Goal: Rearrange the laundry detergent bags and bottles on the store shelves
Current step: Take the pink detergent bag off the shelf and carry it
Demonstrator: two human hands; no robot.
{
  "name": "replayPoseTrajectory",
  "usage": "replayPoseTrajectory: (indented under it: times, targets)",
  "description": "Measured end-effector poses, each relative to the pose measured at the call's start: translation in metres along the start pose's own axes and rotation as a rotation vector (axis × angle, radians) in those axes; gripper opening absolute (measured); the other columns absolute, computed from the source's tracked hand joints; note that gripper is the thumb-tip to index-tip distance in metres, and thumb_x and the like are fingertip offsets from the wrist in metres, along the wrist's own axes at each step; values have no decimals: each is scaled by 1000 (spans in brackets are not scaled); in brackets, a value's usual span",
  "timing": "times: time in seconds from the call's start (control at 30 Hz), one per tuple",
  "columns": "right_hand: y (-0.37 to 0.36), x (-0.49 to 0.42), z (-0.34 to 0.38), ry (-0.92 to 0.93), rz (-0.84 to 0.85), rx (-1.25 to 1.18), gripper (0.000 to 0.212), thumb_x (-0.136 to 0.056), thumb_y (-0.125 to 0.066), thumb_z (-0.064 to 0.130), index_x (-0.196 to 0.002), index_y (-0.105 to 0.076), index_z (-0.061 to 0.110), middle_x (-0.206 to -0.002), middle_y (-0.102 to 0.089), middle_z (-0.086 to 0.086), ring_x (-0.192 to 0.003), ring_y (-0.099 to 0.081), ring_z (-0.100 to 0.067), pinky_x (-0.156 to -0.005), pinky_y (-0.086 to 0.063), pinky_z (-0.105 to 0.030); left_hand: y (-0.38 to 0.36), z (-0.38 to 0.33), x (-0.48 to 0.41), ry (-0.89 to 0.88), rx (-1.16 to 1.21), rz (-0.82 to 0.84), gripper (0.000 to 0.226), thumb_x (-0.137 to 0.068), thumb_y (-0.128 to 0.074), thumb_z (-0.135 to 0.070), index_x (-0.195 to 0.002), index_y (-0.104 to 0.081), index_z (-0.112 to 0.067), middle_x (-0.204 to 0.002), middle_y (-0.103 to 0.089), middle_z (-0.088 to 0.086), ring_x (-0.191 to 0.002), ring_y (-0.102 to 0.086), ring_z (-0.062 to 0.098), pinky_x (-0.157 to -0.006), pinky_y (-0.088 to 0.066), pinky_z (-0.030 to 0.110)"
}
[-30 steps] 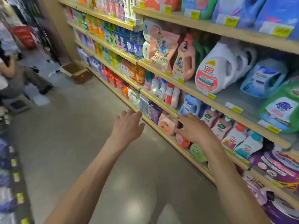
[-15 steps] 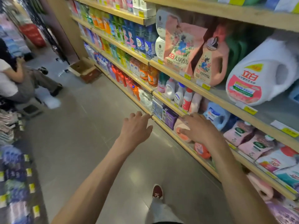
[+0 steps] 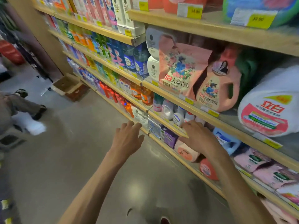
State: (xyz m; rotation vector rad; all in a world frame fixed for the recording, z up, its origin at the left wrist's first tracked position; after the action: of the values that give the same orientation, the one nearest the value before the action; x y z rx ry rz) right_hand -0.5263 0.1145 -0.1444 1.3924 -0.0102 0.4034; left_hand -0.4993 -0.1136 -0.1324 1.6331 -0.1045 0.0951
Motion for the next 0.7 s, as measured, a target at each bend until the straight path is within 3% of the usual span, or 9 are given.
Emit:
replayPoseTrajectory:
  times: [0.23,0.37,0.47,0.6,0.7]
  targets:
    - [23,-63,0,-122,-100,-3,51,-95,-57,46,-138,-47,22,-136,-49,-5,-121,-49,-27,-93,-46,-40,15,22,-96,-125,51,-109,47,-99,-52,-41,-143,-48,-25,-141,-54,4,-128,-52,29,-98,-47,45]
    - [30,-102,9,-206,-170,-12,52,-96,-56,43,-143,-44,22,-145,-43,-4,-132,-40,-27,-102,-40,-40,19,29,-157,-257,59,-131,47,-97,-57,-36,-141,-51,-21,-143,-53,9,-132,-49,33,-104,-44,50]
    - [31,-129,17,-298,-204,-13,52,-97,-54,44,-144,-43,24,-150,-38,-5,-138,-34,-28,-107,-35,-40,26,33,-207,-389,74,-151,42,-93,-63,-31,-133,-57,-19,-136,-57,9,-125,-54,35,-96,-46,49]
    - [29,-162,23,-417,-213,-18,51,-96,-55,45,-141,-48,25,-146,-43,-5,-136,-38,-28,-108,-37,-40,30,41,-267,-525,62,-144,34,-89,-66,-31,-119,-61,-17,-122,-62,7,-113,-59,33,-88,-49,46]
    - [26,-180,26,-497,-234,-52,49,-87,-70,37,-129,-61,15,-133,-56,-12,-124,-52,-36,-100,-46,-46,29,47,-302,-606,51,-147,41,-88,-66,-33,-125,-60,-17,-124,-62,10,-113,-59,35,-86,-52,47]
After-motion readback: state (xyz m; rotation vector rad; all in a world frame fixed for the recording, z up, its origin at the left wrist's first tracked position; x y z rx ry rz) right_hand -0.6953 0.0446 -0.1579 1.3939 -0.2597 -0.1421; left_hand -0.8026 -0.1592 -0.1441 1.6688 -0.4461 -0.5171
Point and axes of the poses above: each hand's wrist, its own x-axis away from the middle knuckle, its own y-axis out of the back of the hand, z = x × y, the point moved 8 cm from there along -x, towards the middle knuckle
